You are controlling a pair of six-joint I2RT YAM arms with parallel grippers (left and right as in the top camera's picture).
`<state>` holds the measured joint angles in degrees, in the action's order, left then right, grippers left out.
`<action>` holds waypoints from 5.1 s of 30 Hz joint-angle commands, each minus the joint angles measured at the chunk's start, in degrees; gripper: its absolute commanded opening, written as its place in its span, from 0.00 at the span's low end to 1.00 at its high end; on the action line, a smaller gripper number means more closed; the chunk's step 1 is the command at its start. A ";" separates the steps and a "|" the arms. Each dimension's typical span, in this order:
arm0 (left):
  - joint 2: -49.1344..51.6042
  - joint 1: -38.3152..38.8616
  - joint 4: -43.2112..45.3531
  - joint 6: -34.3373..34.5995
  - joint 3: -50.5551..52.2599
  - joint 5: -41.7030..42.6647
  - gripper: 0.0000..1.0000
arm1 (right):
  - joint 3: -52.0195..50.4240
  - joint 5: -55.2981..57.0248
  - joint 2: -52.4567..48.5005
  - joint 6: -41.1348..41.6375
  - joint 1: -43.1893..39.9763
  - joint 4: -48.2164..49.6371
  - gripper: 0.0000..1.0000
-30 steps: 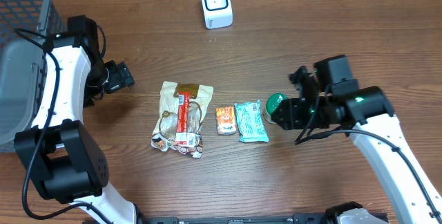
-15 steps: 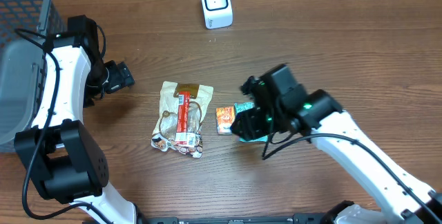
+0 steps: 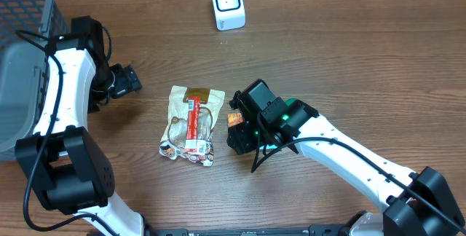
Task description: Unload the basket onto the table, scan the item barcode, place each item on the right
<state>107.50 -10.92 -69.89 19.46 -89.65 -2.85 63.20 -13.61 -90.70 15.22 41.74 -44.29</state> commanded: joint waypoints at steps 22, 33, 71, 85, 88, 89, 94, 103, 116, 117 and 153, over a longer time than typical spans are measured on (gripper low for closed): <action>-1.11 -0.31 -0.09 -0.20 -0.83 -0.52 1.00 | -0.26 14.29 -1.55 1.33 0.31 10.25 0.61; -1.11 -0.31 -0.09 -0.20 -0.83 -0.52 1.00 | -0.26 17.03 -9.11 1.55 0.31 12.37 0.61; -1.11 -0.31 -0.09 -0.20 -0.83 -0.52 1.00 | -0.26 16.98 -9.62 1.53 0.31 12.41 0.67; -1.11 -0.31 -0.11 -0.20 -0.83 -0.52 1.00 | -0.26 16.96 -12.63 3.30 0.44 16.79 0.55; -1.11 -0.31 -0.09 -0.20 -0.83 -0.52 1.00 | -0.24 17.05 -12.63 4.55 1.33 17.25 0.50; -1.11 -0.31 -0.09 -0.20 -0.83 -0.52 1.00 | -0.24 17.51 -12.63 4.57 2.03 17.27 0.48; -1.11 -0.31 -0.09 -0.20 -0.83 -0.52 1.00 | -0.24 23.78 -12.63 4.70 6.51 16.83 0.47; -1.11 -0.31 -0.09 -0.20 -0.83 -0.52 1.00 | -0.24 29.64 -12.63 6.49 9.97 16.57 0.48; -1.11 -0.31 -0.09 -0.20 -0.83 -0.52 1.00 | -0.24 29.51 -15.76 8.81 9.94 17.90 0.66; -1.11 -0.31 -0.11 -0.20 -0.83 -0.52 1.00 | -0.24 29.27 -15.76 8.81 9.94 18.21 0.70; -1.11 -0.31 -0.09 -0.20 -0.83 -0.52 1.00 | -0.24 29.00 -18.99 11.41 9.90 20.46 0.33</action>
<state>107.50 -10.92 -69.89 19.49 -89.65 -2.87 63.20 15.79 -108.16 25.93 51.75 -23.99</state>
